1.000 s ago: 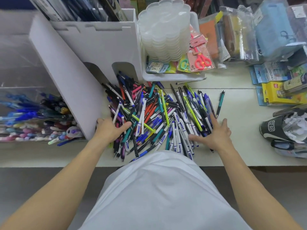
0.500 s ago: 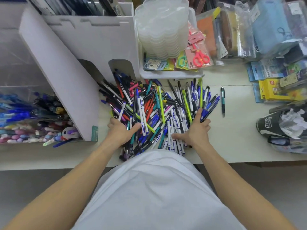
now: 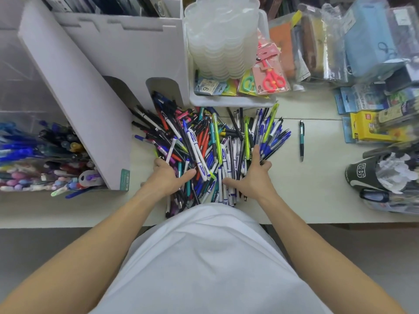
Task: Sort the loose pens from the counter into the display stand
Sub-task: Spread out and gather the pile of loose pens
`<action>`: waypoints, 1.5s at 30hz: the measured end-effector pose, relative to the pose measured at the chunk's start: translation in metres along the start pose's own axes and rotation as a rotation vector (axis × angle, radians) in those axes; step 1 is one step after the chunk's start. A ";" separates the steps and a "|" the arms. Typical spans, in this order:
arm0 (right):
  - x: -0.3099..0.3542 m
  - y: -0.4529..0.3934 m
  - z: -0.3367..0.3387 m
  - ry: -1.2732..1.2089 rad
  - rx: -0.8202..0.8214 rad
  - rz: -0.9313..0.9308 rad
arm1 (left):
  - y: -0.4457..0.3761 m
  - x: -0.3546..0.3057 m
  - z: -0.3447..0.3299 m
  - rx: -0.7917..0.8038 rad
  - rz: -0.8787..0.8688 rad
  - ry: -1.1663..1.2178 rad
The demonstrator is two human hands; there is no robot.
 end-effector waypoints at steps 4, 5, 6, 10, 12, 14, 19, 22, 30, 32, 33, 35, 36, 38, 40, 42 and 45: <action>-0.013 0.002 0.028 0.044 0.024 0.016 | -0.002 0.004 0.016 0.049 -0.008 -0.031; -0.016 0.001 0.035 0.039 0.004 0.026 | -0.006 0.006 0.020 0.037 -0.004 0.024; -0.019 -0.001 0.041 0.017 -0.026 0.031 | -0.006 0.009 0.024 0.022 0.009 0.103; -0.037 -0.028 0.074 -0.098 -0.350 0.027 | -0.017 0.013 0.039 -0.061 0.108 0.427; -0.049 -0.049 0.088 -0.078 -0.456 -0.016 | -0.021 0.008 0.046 -0.115 0.118 0.549; -0.060 -0.071 0.097 -0.068 -0.423 -0.075 | -0.026 -0.001 0.053 -0.189 0.092 0.610; -0.047 -0.089 0.084 0.006 -0.344 0.006 | -0.028 -0.024 0.058 -0.249 0.014 0.581; -0.024 -0.081 0.056 -0.001 -0.322 0.146 | -0.022 -0.031 0.050 -0.265 -0.013 0.502; -0.001 -0.066 0.029 0.040 -0.241 0.242 | -0.022 -0.030 0.029 -0.344 -0.036 0.458; -0.002 -0.064 0.035 -0.038 -0.198 0.286 | -0.022 -0.031 0.029 -0.340 -0.034 0.477; -0.004 -0.063 0.041 -0.113 -0.206 0.305 | -0.022 -0.032 0.030 -0.327 -0.033 0.485; -0.016 -0.061 0.057 -0.204 -0.304 0.295 | -0.021 -0.031 0.034 -0.294 -0.043 0.489; -0.025 -0.061 0.064 -0.182 -0.365 0.251 | -0.021 -0.029 0.036 -0.278 -0.051 0.487; -0.041 -0.060 0.069 -0.113 -0.388 0.112 | -0.022 -0.024 0.039 -0.248 -0.058 0.458; -0.046 -0.059 0.060 -0.061 -0.293 0.049 | -0.021 -0.025 0.039 -0.214 -0.019 0.386; -0.039 -0.056 0.045 -0.036 -0.232 0.076 | -0.021 -0.029 0.037 -0.186 0.030 0.315; -0.022 -0.050 0.026 -0.108 -0.231 0.096 | -0.018 -0.035 0.034 -0.189 0.046 0.294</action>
Point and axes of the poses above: each hand's wrist, its own y-axis away from the middle knuckle, its own z-axis out of the back of the hand, x = y × z, the point moved 4 cm from there along -y, towards the middle knuckle, and after that the axes turned 9 degrees about z, right-handed, at the moved point
